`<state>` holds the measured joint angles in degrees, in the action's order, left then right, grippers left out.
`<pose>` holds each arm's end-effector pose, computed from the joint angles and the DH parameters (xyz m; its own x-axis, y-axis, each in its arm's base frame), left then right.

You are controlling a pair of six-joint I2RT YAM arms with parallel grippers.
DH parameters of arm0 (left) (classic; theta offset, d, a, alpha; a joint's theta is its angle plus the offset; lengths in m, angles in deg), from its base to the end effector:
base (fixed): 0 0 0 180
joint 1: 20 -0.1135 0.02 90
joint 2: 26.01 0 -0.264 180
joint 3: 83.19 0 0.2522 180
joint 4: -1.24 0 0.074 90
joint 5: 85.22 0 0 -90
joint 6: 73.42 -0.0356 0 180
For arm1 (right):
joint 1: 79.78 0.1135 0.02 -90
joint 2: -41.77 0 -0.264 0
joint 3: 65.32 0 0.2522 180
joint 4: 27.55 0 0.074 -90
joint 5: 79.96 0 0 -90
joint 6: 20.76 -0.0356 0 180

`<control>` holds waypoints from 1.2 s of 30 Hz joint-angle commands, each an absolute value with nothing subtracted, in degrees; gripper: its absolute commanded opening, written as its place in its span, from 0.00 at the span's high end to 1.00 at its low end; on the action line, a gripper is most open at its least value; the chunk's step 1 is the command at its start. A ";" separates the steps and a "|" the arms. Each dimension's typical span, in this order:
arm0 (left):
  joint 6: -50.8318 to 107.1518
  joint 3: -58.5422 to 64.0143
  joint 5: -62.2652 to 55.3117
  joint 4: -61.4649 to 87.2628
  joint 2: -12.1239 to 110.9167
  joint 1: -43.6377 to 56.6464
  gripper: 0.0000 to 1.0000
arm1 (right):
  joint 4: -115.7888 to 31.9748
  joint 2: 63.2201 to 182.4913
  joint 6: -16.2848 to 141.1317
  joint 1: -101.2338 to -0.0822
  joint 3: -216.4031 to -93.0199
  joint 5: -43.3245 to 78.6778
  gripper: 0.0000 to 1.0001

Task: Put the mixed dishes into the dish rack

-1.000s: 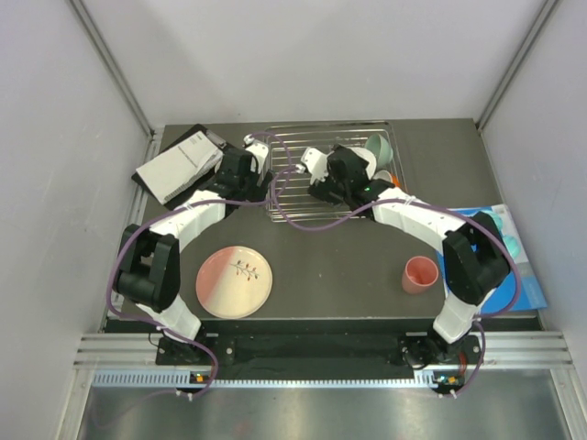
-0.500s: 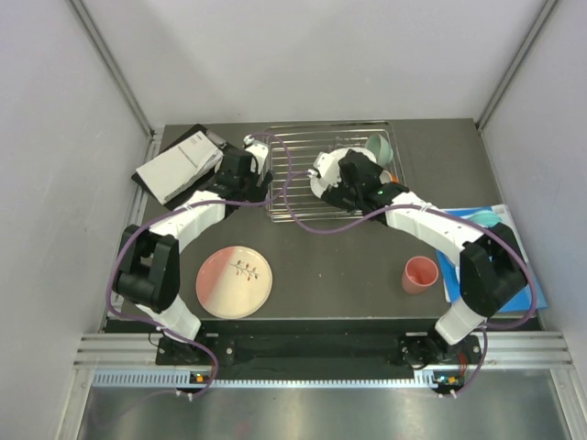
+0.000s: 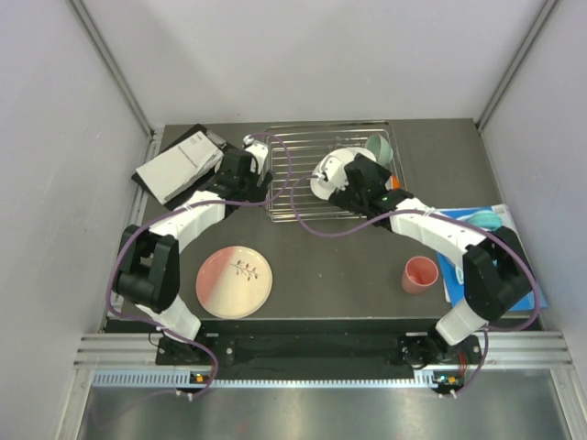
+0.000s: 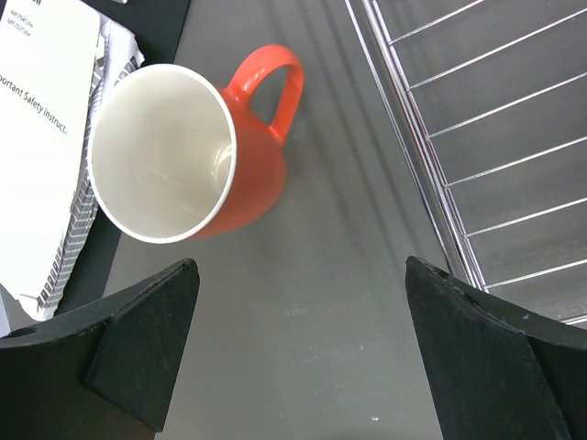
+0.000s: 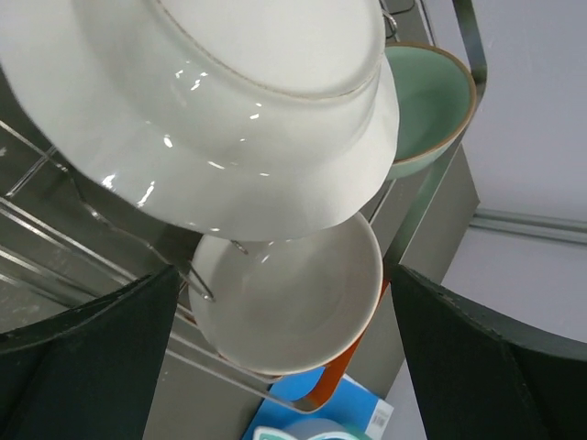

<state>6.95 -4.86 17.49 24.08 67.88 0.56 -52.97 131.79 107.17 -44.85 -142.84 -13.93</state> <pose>0.3455 -0.1212 0.2417 -0.5431 0.3780 -0.7498 0.2759 0.9237 0.2658 0.2955 0.1887 0.2574 -0.2373 -0.8508 -0.4688 -0.5151 0.5193 -0.6818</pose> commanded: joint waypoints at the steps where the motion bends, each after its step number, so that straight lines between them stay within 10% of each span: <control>1: 8.49 -5.18 14.63 22.30 65.92 1.54 0.01 | -44.40 134.49 109.75 -45.16 -141.83 -20.01 0.06; 25: 9.90 -7.29 14.10 22.91 65.48 1.63 0.01 | -22.94 136.95 112.21 -43.57 -143.06 -13.08 0.17; 36: 10.08 -7.38 14.10 23.00 65.48 1.63 0.01 | -27.77 142.14 110.99 -44.19 -148.77 -10.35 0.65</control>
